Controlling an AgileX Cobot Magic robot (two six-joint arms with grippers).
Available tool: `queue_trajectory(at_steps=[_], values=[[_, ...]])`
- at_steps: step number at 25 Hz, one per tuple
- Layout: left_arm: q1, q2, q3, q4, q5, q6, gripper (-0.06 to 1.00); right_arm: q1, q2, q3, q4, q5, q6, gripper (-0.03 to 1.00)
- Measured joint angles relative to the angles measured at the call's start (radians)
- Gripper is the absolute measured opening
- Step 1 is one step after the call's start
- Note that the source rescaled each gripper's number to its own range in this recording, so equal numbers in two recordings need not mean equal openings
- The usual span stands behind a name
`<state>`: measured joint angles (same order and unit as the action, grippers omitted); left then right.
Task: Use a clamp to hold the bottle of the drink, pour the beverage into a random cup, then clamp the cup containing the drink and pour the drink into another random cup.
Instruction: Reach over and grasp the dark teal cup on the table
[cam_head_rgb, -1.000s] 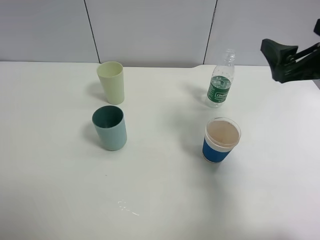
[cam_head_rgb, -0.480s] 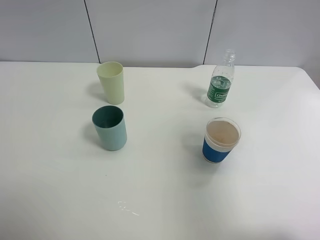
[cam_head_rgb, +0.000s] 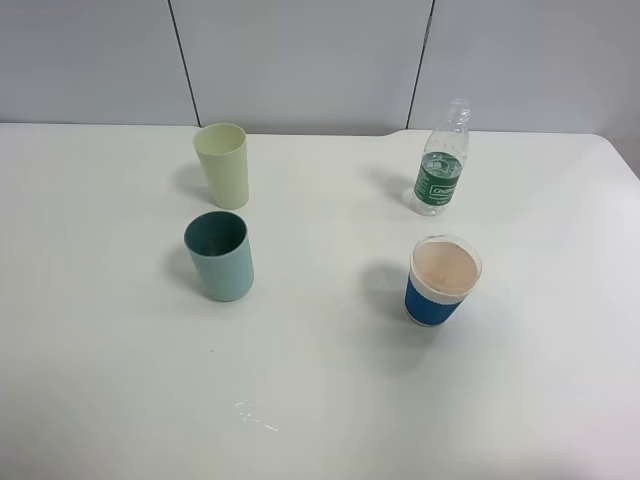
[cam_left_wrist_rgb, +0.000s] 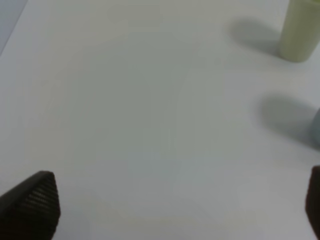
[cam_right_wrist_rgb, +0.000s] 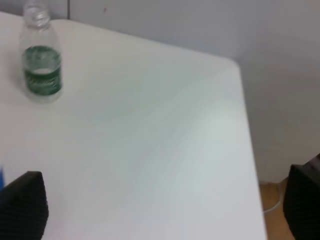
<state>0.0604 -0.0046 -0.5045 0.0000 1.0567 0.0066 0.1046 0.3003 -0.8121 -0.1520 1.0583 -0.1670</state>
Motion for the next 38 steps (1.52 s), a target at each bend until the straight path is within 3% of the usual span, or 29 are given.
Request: queue_trajectory(at_steps=[8, 13, 17, 28, 38], values=[[0.000, 0.000, 0.000, 0.000, 0.000, 0.000, 1.00, 0.000, -0.145, 0.000, 0.098, 0.140, 0.109, 0.87], [0.000, 0.000, 0.000, 0.000, 0.000, 0.000, 1.00, -0.059, -0.226, 0.067, 0.103, 0.154, 0.121, 0.87], [0.000, 0.000, 0.000, 0.000, 0.000, 0.000, 1.00, -0.113, -0.297, 0.138, 0.125, 0.118, 0.114, 0.87], [0.000, 0.000, 0.000, 0.000, 0.000, 0.000, 1.00, -0.120, -0.303, 0.304, 0.152, 0.025, 0.114, 0.86], [0.000, 0.000, 0.000, 0.000, 0.000, 0.000, 1.00, -0.120, -0.303, 0.313, 0.128, -0.004, 0.151, 0.85]])
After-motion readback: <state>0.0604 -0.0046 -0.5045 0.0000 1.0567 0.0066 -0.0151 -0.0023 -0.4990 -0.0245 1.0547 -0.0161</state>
